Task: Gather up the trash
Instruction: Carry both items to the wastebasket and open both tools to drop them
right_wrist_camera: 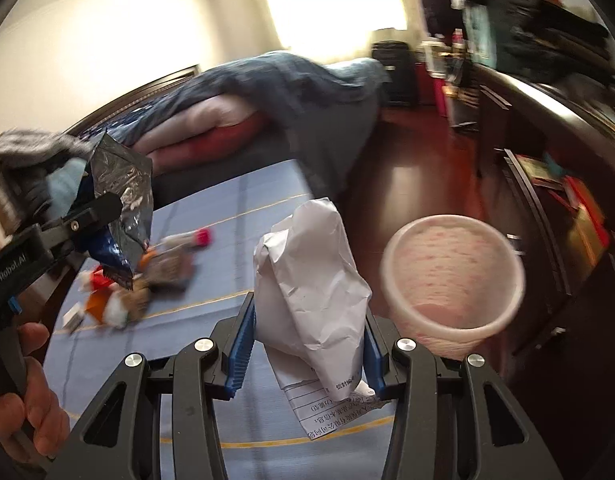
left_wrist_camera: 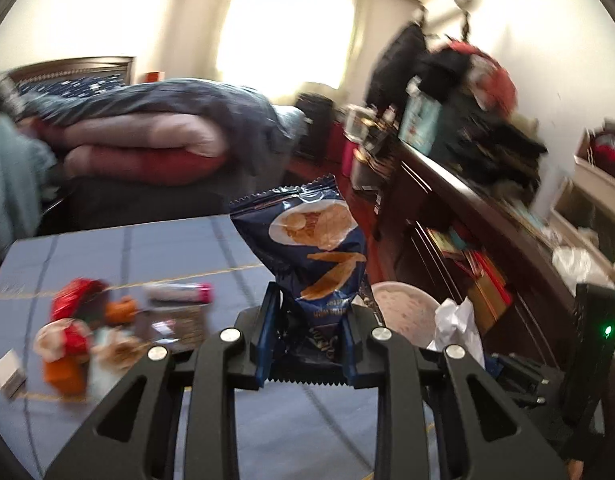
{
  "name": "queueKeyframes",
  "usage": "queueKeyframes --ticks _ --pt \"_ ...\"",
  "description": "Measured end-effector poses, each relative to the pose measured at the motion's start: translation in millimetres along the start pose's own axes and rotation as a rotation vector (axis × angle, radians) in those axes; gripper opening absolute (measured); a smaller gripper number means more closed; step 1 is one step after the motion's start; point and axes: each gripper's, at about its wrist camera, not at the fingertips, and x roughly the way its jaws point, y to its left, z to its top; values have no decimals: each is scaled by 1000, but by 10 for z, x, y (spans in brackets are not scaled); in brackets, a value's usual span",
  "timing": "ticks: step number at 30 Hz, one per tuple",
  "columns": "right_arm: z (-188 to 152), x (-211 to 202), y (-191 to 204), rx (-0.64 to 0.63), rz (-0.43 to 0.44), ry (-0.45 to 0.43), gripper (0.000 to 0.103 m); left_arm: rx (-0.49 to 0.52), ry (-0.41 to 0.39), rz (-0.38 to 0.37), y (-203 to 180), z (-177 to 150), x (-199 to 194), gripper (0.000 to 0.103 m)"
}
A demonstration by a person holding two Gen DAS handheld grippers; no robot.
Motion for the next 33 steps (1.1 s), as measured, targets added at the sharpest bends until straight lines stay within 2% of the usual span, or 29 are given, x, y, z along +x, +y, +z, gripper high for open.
queueKeyframes --ticks 6,11,16,19,21,22,27,33 --pt "118 140 -565 71 -95 -16 47 77 70 -93 -507 68 603 28" --pt "198 387 -1002 124 -124 5 47 115 144 -160 -907 122 1222 28" --pt "232 664 -1387 160 -159 28 47 131 204 -181 -1149 97 1845 31" --pt "255 818 -1569 172 -163 38 49 124 240 -186 -1224 76 2155 42" --pt "266 904 -1670 184 -163 41 54 119 256 -200 -1258 67 2291 62" --pt "257 915 -1683 186 -164 39 55 119 253 -199 -1266 69 2330 66" --pt "254 961 -1753 187 -175 29 65 95 207 -216 -1231 124 2268 87" --pt "204 833 -1650 183 -194 28 69 33 172 -245 -1092 240 2060 90"
